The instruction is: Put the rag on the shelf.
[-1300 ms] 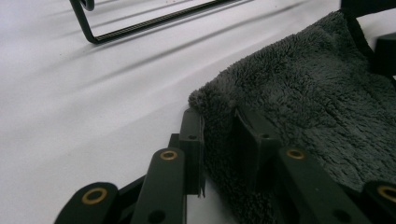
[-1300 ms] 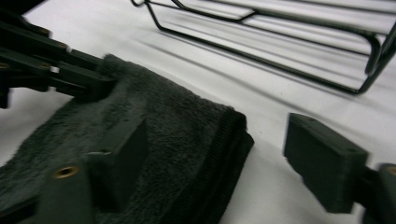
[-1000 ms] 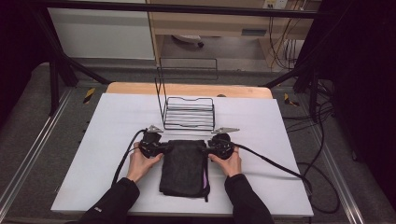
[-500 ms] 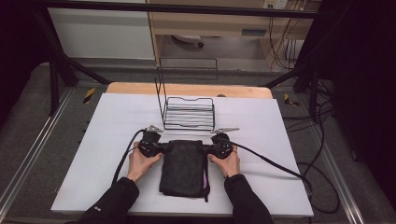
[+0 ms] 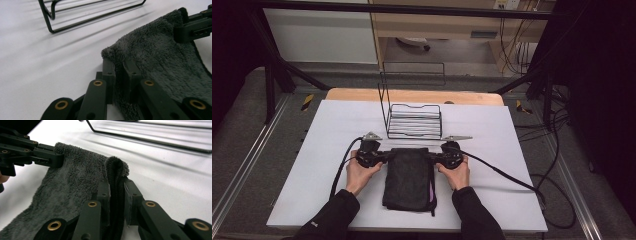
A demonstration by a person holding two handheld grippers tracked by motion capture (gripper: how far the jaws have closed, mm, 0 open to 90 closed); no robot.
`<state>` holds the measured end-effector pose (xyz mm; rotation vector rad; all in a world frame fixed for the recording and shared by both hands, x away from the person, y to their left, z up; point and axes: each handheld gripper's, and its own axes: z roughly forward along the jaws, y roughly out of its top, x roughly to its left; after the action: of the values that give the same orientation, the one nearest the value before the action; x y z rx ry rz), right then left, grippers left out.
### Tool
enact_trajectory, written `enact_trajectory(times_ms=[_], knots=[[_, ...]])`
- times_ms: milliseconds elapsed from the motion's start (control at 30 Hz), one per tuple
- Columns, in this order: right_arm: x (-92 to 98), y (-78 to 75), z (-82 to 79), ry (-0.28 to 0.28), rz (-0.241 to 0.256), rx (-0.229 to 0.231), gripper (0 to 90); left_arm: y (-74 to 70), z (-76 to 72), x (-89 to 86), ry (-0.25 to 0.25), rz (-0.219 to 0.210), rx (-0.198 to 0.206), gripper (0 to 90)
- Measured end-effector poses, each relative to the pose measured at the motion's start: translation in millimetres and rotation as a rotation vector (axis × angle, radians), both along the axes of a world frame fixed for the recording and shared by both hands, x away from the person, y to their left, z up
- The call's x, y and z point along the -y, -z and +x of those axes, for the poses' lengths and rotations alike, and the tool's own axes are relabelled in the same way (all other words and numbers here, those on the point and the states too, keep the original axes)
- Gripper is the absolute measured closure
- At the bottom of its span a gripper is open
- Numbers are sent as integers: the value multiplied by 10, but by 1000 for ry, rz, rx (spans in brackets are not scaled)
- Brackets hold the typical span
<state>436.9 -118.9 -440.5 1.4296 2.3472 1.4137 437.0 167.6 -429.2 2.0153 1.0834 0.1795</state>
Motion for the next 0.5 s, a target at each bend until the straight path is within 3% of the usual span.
enact_trajectory(times_ms=[300, 500], knots=[[13, -105, -75, -5, 28, 46, 785, -130, -116, -19, 6, -12, 60, 811], [-14, -161, -116, -10, 14, 81, 786, -201, -185, -28, 9, -11, 93, 811]])
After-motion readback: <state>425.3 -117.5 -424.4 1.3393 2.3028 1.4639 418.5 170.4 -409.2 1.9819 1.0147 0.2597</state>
